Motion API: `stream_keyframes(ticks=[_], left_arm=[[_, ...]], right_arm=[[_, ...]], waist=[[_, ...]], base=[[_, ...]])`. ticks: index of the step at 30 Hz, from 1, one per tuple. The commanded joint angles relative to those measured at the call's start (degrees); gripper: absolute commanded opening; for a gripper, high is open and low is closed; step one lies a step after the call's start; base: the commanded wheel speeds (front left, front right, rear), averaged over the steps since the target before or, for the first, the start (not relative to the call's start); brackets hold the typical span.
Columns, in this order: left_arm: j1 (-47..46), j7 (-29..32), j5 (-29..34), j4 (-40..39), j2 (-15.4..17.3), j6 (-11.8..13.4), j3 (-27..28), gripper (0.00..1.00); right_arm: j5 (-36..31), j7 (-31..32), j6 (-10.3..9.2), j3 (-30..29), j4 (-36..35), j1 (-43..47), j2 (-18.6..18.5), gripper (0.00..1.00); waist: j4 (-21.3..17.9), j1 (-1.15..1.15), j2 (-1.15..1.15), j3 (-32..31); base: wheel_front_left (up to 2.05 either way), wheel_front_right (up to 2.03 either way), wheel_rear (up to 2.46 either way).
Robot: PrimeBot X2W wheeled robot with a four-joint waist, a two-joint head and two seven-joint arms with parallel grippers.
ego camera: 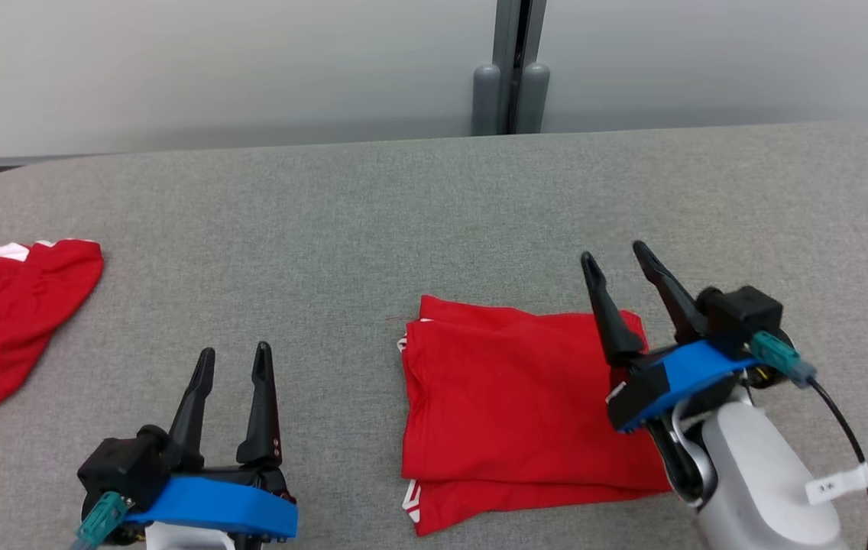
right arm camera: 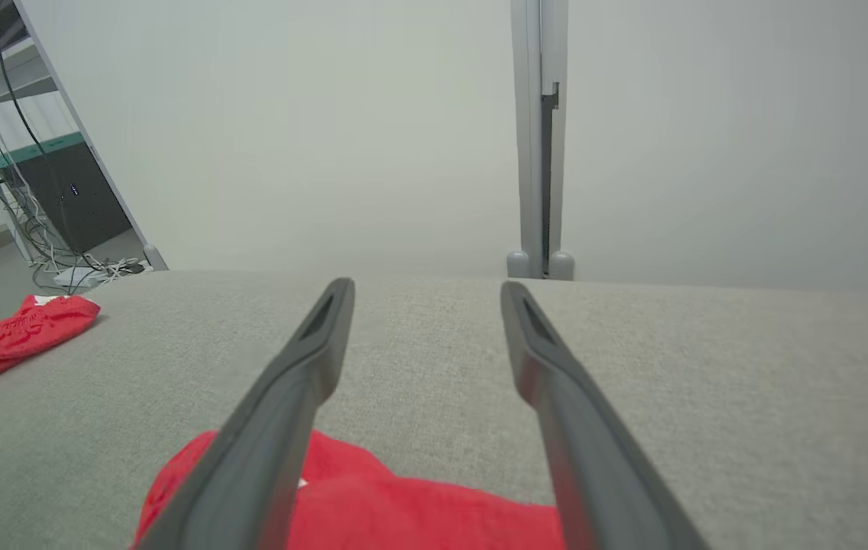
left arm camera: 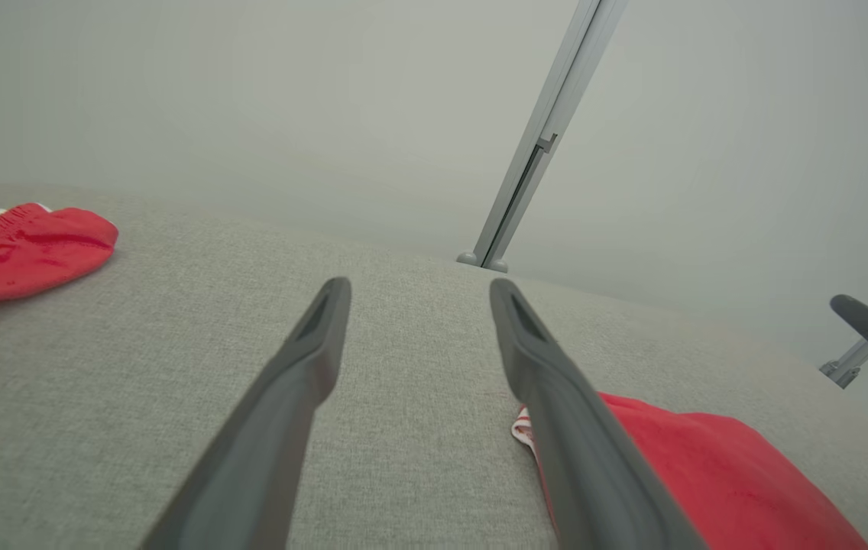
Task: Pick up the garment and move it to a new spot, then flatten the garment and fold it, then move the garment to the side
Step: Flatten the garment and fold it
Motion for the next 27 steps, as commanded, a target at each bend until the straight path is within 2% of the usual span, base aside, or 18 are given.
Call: stream_keyframes(ticks=[1, 6, 13, 27], left_arm=[[0.78, -0.35, 0.64, 1.09, -0.05, -0.25, 0.43, 1.0], [2.39, -0.41, 1.26, 3.37, -0.99, -0.74, 1.22, 1.0], [4.9, -0.41, 2.79, 4.71, -2.47, -1.25, 4.2, 1.0], [6.67, -0.43, 6.74, 5.66, -4.7, -2.89, 8.43, 1.0]], right_arm=[[-2.44, -0.3, 0.01, -2.96, -2.34, 3.86, 0.3, 1.0], [-6.41, -0.37, 0.01, -8.28, -7.77, 11.94, 0.75, 1.0], [-5.42, -0.35, 0.01, -9.64, -11.44, 18.62, 0.79, 1.0], [-5.65, 0.18, 0.01, -9.39, -11.8, 21.36, 0.8, 1.0]], waist=[[-0.69, 0.0, 0.0, -1.23], [-1.27, 0.0, 0.0, -2.98], [-1.27, 0.0, 0.0, -4.09], [-1.17, 0.0, 0.0, -4.2]], base=[[0.0, 0.0, 0.0], [0.0, 0.0, 0.0], [0.0, 0.0, 0.0], [0.0, 0.0, 0.0]])
